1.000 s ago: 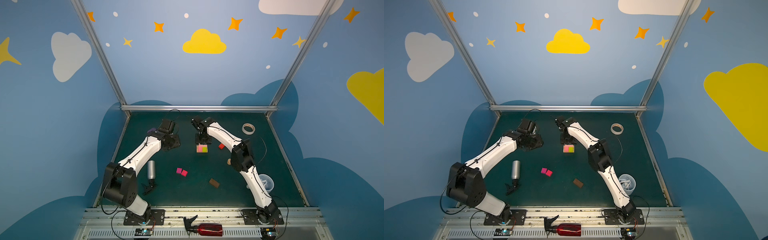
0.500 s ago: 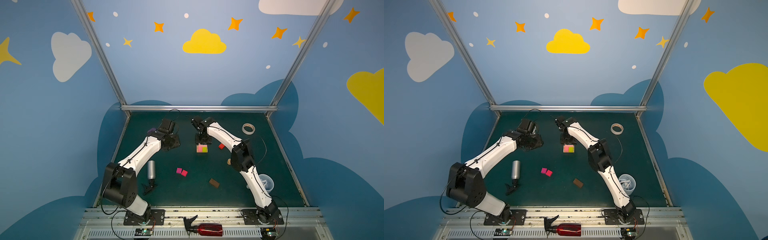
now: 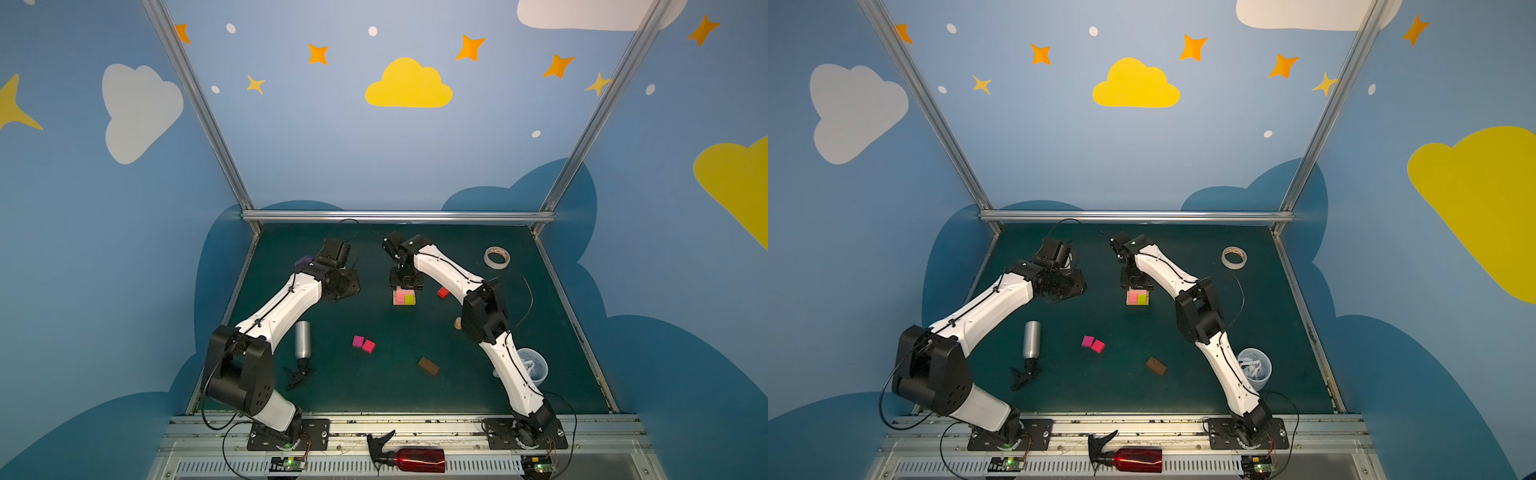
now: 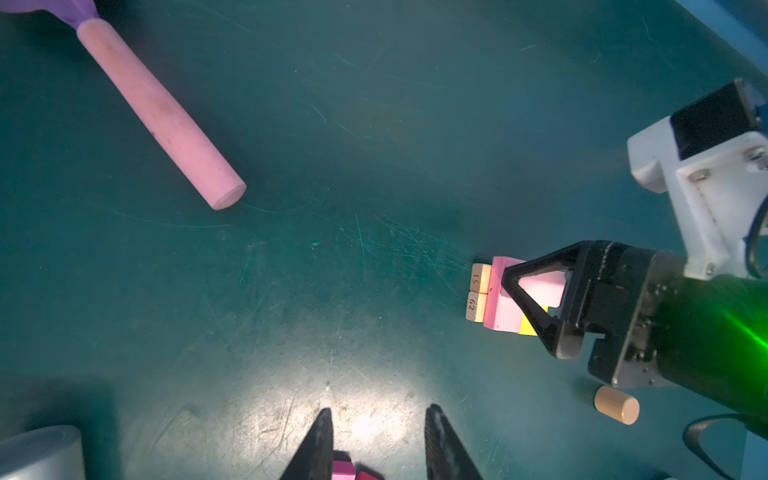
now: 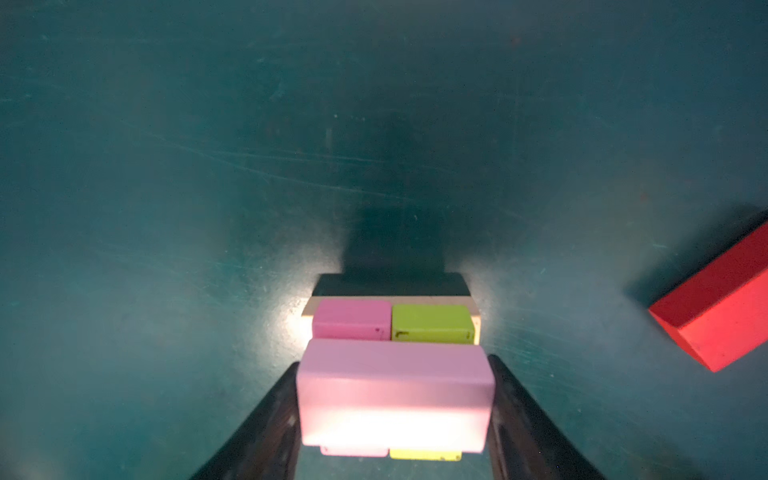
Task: Build the wood block tower
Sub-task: 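Lower the light pink block against the magenta and lime-green blocks, then open the right gripper and raise it off the light pink block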
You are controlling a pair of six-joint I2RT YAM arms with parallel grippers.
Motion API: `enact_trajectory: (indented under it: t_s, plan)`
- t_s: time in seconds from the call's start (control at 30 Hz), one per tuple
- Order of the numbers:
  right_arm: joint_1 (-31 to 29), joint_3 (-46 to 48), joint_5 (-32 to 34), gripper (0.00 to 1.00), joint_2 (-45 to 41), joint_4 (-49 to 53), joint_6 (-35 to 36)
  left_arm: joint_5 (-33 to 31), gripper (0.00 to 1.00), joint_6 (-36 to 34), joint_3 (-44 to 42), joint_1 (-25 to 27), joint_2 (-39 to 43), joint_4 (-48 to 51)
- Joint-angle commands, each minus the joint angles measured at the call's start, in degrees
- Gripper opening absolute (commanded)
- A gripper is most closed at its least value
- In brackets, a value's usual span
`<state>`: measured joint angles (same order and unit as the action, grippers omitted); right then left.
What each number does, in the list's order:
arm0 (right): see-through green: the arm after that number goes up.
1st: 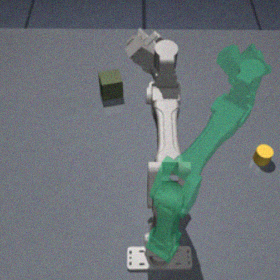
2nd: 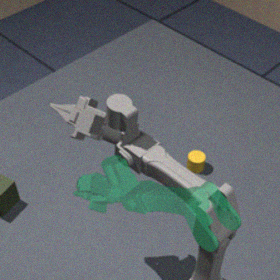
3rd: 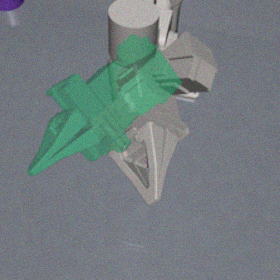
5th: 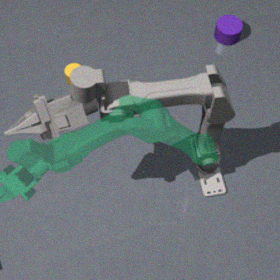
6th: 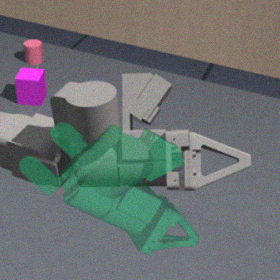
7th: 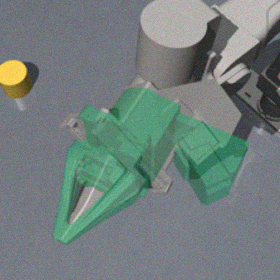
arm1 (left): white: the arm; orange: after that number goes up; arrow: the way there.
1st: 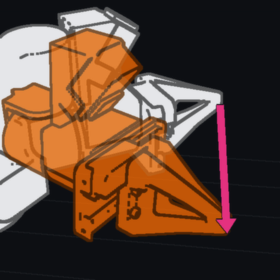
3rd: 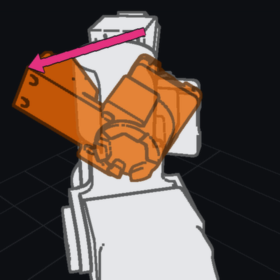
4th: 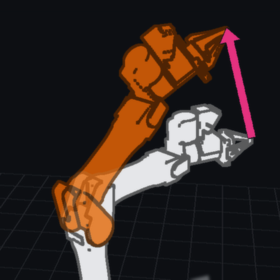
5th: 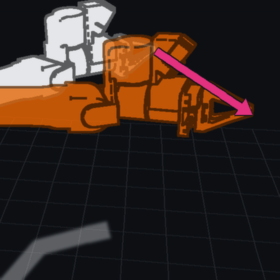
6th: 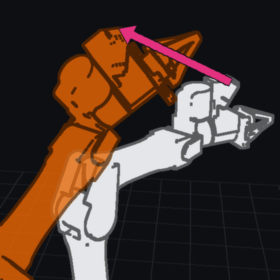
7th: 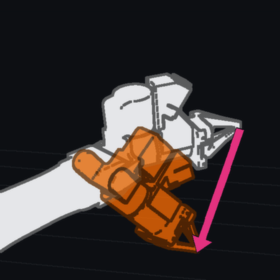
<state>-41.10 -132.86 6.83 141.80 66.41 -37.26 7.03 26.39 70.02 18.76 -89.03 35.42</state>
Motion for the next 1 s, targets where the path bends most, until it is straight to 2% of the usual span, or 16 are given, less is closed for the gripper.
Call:
enact_trajectory:
  t_s: [0.0,0.3,0.4,0.43,0.5,0.97]
  plan:
    - [-0.40,-1.26,0.29,0.66,1.20,0.83,-0.36,0.00,0.37,-0.15,-0.59,-0.35,1.67,0.42]
    - [-0.41,-1.26,0.80,0.73,0.86,0.74,-0.19,0.04,0.38,-0.29,-0.59,-0.31,1.80,0.40]
    - [-0.51,-1.26,0.99,0.78,0.60,0.52,0.14,0.04,0.38,-0.24,-0.52,-0.36,1.76,0.40]
    - [-0.43,-1.22,1.01,0.83,0.50,0.41,0.26,0.07,0.38,-0.23,-0.50,-0.31,1.75,0.44]
    - [-0.55,-1.27,1.36,0.86,0.17,0.01,0.57,0.09,0.38,-0.22,-0.52,-0.24,1.80,0.53]
    - [-0.37,-1.24,2.92,0.87,-7.25,-1.31,3.48,-0.35,0.39,-0.12,0.12,-0.35,3.33,2.06]
